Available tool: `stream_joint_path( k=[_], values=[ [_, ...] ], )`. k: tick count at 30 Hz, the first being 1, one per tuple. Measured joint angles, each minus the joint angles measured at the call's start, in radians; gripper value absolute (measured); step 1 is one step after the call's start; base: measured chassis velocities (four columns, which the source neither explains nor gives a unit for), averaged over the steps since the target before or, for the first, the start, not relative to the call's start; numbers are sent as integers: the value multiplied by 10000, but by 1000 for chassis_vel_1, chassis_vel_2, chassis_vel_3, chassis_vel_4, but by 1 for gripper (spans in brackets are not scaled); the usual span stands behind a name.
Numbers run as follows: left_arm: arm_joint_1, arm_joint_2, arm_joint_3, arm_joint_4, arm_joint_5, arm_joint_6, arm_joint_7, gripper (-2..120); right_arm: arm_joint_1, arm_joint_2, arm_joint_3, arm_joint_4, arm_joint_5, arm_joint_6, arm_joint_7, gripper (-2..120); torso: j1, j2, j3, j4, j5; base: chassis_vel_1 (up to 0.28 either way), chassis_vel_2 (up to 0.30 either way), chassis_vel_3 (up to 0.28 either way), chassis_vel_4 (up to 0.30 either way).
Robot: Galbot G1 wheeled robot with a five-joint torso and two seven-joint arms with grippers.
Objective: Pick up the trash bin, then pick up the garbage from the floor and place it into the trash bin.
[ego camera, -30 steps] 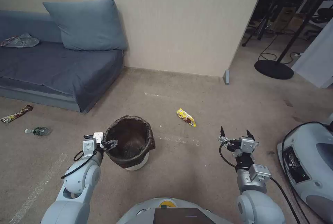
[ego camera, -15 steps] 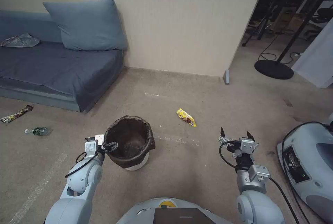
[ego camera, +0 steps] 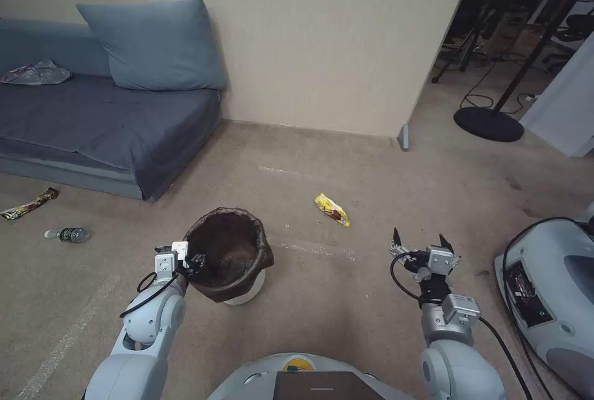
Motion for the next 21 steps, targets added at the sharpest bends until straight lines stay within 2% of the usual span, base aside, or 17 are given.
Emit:
stream_joint_path(
  k=[2, 4, 5, 7, 11, 21],
  values=[
    [-3, -5, 6, 7, 1, -2, 0, 40, 0, 0, -1, 0, 1, 1, 0, 100, 0, 0, 0, 1, -1, 0, 0, 0, 0],
    [-7, -10, 22, 16, 0, -2, 6, 30, 3, -1, -3, 0, 10, 5, 1, 100, 0, 0, 0, -2, -1, 0, 0, 0, 0],
    [-7, -10, 22, 16, 0, -2, 6, 30, 3, -1, -3, 0, 10, 5, 1, 100, 0, 0, 0, -2, -1, 0, 0, 0, 0],
    [-6, -7, 22, 6, -7, -1, 19, 19, 10, 0, -15, -1, 35, 19, 2, 100, 0, 0, -1, -2, 1, 0, 0, 0, 0],
    [12, -20, 20, -2, -12, -3, 38, 11, 14, 0, -24, -1, 49, 38, 3, 100, 0, 1, -1, -3, 1, 0, 0, 0, 0],
    [68, -71, 20, -104, 29, 11, -60, 11, 21, -1, -41, -1, 56, 64, 7, 100, 0, 1, 1, -2, -9, 0, 0, 0, 0]
  ],
)
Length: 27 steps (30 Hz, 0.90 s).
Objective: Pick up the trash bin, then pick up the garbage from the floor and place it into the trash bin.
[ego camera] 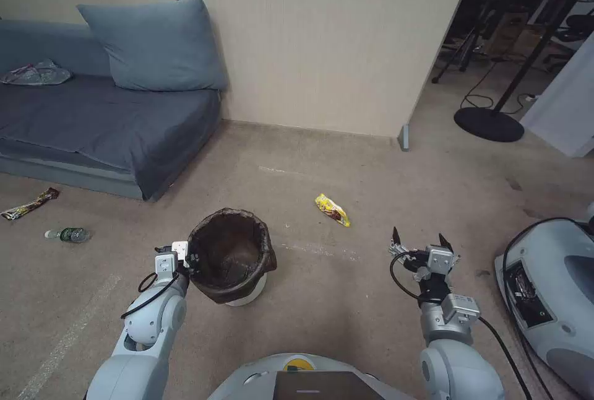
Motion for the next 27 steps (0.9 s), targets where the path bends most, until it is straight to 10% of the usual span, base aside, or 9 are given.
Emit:
stream_joint_path(
  k=[27],
  values=[
    [967, 56, -167, -3037, -220, -1403, -374, 2, 20, 0, 54, 243, 40, -204, 168, 100, 0, -2, 0, 0, 3, 0, 0, 0, 0]
  ],
)
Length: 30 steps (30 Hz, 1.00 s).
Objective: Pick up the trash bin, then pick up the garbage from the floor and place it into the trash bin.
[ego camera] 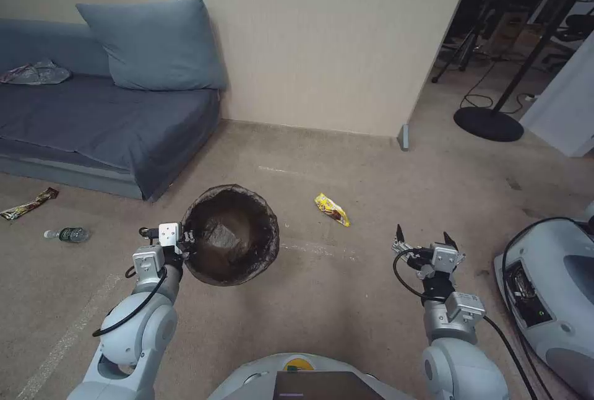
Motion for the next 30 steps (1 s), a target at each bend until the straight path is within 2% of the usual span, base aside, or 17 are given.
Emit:
stream_joint_path(
  k=[10, 30],
  values=[
    [246, -161, 95, -684, 13, -159, -118, 2, 42, 0, 64, 5, -144, 140, -217, 100, 0, 0, 0, 1, 1, 0, 0, 0, 0],
    [240, -256, 23, -601, 94, -175, -267, 2, 45, 0, 83, 106, -254, 103, -303, 100, 0, 0, -1, 0, 0, -24, 18, 24, -17]
  ],
)
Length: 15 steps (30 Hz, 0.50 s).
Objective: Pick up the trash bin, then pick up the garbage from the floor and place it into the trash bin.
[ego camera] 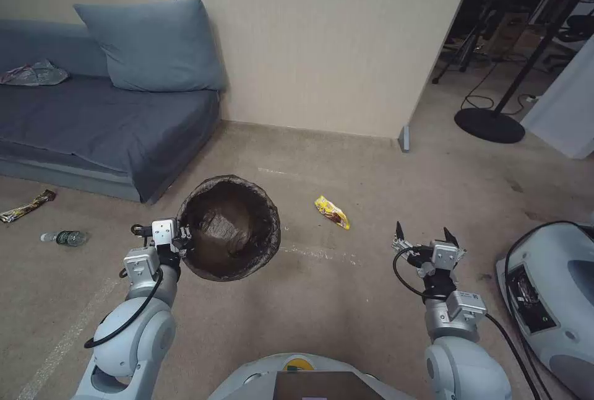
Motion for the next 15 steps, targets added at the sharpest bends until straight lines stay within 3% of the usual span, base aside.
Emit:
stream_joint_path(
  k=[15],
  values=[
    [-28, -2, -10, 45, 22, 10, 8, 2, -7, 0, 9, 1, -5, 13, -15, 100, 0, 0, 0, 1, 0, -88, 89, 86, -82]
  ],
)
